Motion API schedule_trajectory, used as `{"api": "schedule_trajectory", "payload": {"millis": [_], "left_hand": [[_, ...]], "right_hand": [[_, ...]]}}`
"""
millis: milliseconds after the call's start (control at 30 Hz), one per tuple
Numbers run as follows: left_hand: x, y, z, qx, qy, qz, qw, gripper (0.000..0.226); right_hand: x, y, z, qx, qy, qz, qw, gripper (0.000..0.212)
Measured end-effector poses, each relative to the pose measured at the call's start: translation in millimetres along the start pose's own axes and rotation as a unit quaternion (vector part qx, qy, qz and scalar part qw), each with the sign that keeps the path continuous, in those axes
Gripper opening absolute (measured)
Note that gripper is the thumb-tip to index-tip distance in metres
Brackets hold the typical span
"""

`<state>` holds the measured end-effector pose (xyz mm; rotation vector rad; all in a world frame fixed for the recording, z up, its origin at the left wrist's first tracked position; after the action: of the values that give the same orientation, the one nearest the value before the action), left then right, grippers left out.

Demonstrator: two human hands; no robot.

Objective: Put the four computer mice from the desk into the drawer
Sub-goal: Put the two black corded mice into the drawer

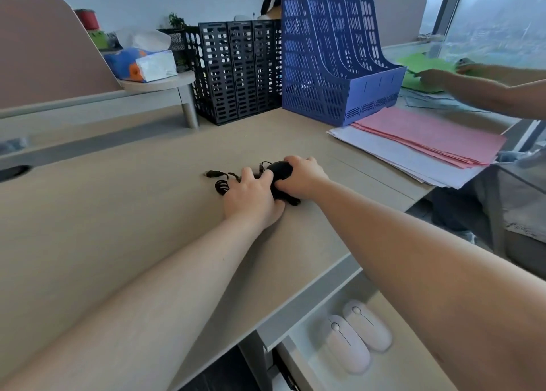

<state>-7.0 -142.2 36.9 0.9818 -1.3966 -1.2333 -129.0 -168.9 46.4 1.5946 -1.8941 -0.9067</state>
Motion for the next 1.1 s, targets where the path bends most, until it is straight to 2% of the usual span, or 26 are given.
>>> {"api": "schedule_trajectory", "payload": {"millis": [300, 400, 533, 733, 933, 1100], "left_hand": [[-41.2, 9.4, 9.0, 0.019, -0.054, 0.033, 0.998, 0.031], [-64.2, 16.0, 17.8, 0.032, -0.075, 0.012, 0.997, 0.034], [-98.3, 28.9, 40.8, 0.05, -0.109, -0.012, 0.993, 0.039], [-154.0, 36.2, 89.0, 0.067, -0.158, -0.004, 0.985, 0.037], [-204.7, 31.2, 125.1, 0.066, -0.196, 0.004, 0.978, 0.037], [-246.0, -4.2, 144.2, 0.065, -0.217, -0.059, 0.972, 0.033]], "right_hand": [[-46.9, 16.1, 12.8, 0.003, 0.007, 0.024, 1.0, 0.042], [-72.3, 26.5, 20.3, -0.011, 0.005, 0.012, 1.0, 0.045], [-114.8, 52.2, 32.9, -0.031, -0.03, -0.033, 0.999, 0.064], [-183.0, 84.8, 70.7, -0.081, -0.062, -0.052, 0.993, 0.05], [-236.5, 75.2, 131.5, -0.113, -0.095, -0.078, 0.986, 0.056], [-261.3, 52.8, 180.3, -0.137, -0.133, -0.119, 0.974, 0.056]]}}
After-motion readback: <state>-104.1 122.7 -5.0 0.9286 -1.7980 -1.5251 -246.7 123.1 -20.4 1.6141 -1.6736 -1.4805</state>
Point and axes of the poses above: each hand's wrist, its own x-axis towards the middle knuckle, its own y-axis out of the back of the hand, z = x × y, the point moved 2 cm from there along x, towards the middle knuckle, and after that the axes turned 11 degrees about x, right-handed, at the moved point
